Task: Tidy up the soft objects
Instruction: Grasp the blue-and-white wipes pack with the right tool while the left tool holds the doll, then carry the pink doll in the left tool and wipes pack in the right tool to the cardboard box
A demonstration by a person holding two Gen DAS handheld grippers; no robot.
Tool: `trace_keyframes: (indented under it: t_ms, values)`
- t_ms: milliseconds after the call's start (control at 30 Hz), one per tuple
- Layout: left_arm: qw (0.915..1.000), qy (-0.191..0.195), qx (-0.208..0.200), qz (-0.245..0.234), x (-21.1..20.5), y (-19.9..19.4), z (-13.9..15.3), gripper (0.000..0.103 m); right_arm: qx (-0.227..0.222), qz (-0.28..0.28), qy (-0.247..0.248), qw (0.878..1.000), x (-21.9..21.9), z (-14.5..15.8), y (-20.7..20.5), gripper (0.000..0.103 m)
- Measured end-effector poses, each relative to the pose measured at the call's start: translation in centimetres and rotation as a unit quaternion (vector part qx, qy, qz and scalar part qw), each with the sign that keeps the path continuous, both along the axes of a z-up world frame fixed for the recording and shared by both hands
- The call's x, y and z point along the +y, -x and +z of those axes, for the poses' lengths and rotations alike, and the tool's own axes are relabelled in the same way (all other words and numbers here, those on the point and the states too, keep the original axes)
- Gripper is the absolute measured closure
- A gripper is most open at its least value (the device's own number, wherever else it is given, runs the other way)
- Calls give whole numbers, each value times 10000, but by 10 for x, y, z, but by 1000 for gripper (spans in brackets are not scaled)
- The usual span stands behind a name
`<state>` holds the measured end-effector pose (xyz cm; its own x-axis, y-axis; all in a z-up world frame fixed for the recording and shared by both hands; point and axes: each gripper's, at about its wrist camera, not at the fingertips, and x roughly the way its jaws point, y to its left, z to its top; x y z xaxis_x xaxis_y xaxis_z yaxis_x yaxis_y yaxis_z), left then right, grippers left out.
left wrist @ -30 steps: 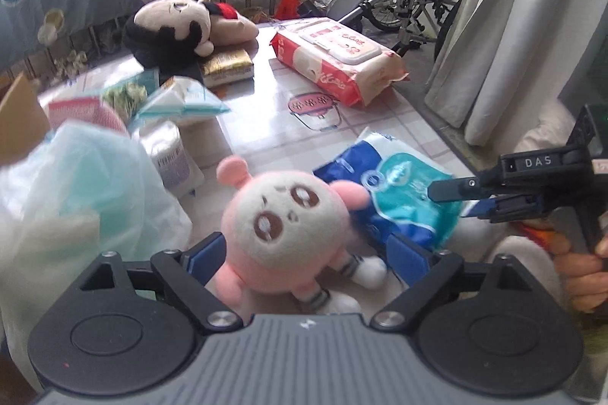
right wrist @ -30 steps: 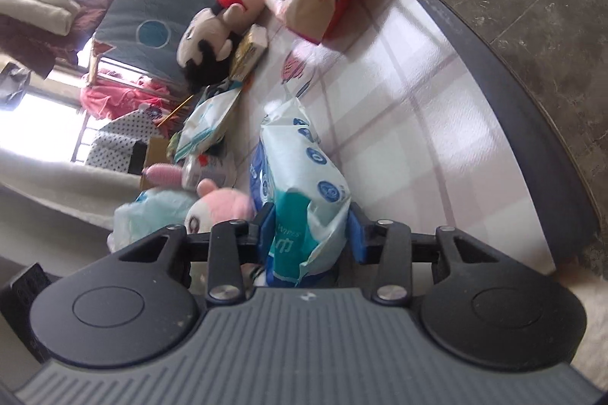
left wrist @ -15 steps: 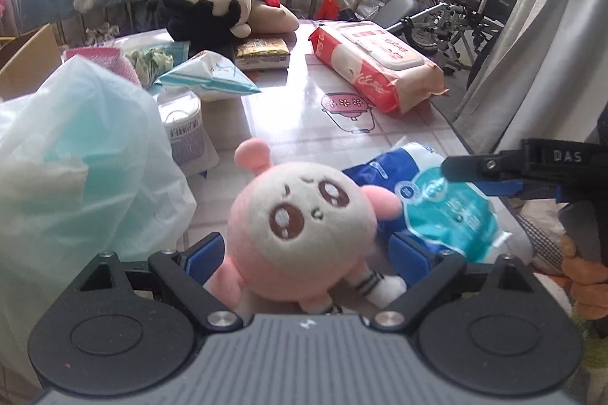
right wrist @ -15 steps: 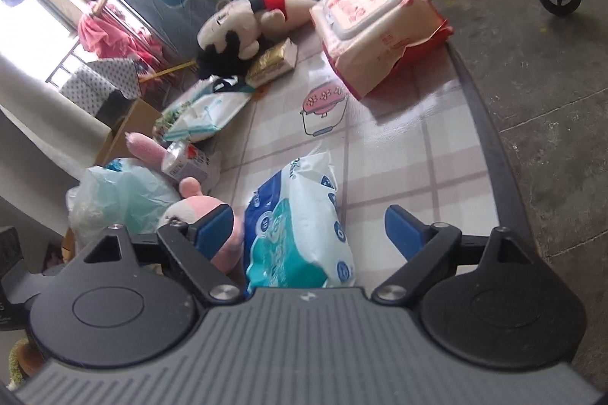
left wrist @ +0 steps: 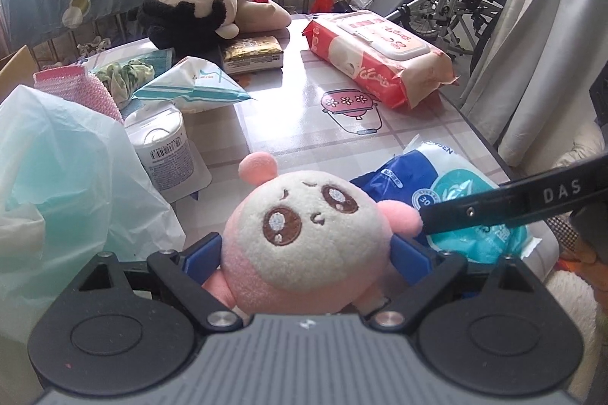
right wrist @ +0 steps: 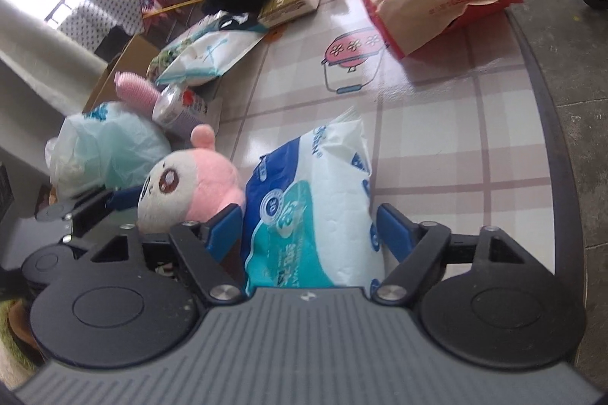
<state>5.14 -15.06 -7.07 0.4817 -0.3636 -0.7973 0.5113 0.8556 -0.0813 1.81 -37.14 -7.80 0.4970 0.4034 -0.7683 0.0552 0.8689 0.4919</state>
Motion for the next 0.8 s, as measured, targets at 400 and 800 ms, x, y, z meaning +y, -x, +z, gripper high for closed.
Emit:
trace_keyframes:
  t_ms: [400,800]
  values:
    - [9994,-51,-198,-264,-1,12,2,16,0,-414,-610,9973,-22,-2,21,67]
    - [9958,846,-237,-251,30,35,55,17,-472,-1300,-1633,9768,-43,29,86,70]
